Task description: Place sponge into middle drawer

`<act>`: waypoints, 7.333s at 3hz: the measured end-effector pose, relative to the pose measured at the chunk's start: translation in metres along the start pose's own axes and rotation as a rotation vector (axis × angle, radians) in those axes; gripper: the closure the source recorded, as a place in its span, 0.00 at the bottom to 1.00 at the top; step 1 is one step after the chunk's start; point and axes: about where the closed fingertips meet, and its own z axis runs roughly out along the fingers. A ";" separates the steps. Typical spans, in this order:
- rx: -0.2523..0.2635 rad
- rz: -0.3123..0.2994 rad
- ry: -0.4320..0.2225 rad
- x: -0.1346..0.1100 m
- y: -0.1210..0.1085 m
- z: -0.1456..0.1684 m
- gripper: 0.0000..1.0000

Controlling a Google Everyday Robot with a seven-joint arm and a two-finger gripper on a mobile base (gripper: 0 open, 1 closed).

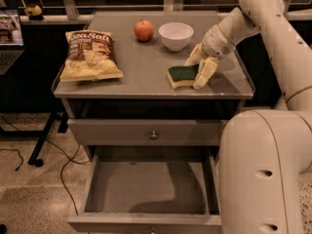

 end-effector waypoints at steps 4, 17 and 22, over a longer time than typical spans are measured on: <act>0.316 -0.072 -0.088 -0.041 0.027 -0.092 1.00; 0.428 0.195 -0.235 0.037 0.229 0.126 1.00; 0.320 0.385 -0.170 0.130 0.268 0.236 1.00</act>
Offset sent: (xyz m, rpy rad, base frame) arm 0.0052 -0.0036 0.0323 -0.0025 -0.0622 -0.0481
